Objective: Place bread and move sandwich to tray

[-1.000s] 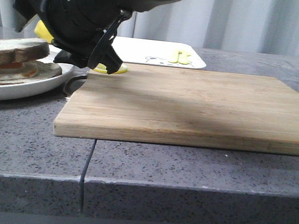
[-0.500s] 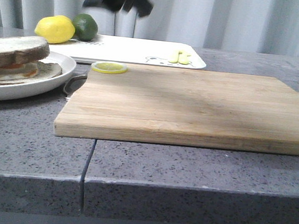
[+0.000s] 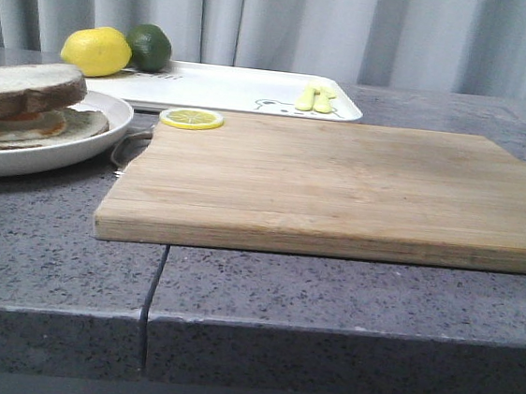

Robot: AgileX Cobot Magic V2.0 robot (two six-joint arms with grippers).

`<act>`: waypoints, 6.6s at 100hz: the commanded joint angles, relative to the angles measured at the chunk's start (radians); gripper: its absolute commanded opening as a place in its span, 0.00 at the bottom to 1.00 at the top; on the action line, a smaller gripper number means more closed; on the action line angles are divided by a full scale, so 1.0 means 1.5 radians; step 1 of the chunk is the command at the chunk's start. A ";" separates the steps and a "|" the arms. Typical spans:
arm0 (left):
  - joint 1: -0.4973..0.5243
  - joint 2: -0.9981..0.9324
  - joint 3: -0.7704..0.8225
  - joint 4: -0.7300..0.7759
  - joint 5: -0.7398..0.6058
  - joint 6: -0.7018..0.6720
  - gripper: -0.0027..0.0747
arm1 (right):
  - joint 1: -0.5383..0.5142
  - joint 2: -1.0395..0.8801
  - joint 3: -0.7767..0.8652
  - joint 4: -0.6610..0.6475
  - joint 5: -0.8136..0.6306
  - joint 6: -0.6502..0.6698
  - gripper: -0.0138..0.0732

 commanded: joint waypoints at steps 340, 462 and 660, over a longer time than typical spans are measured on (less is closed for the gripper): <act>0.002 0.232 -0.023 0.112 -0.156 -0.158 0.60 | -0.356 -0.542 0.408 -0.627 0.066 0.434 0.71; 0.018 0.324 0.012 0.121 -0.202 -0.177 0.59 | -0.356 -0.542 0.408 -0.627 0.066 0.434 0.71; 0.015 0.444 0.012 0.097 -0.243 -0.172 0.59 | -0.356 -0.542 0.408 -0.626 0.063 0.434 0.71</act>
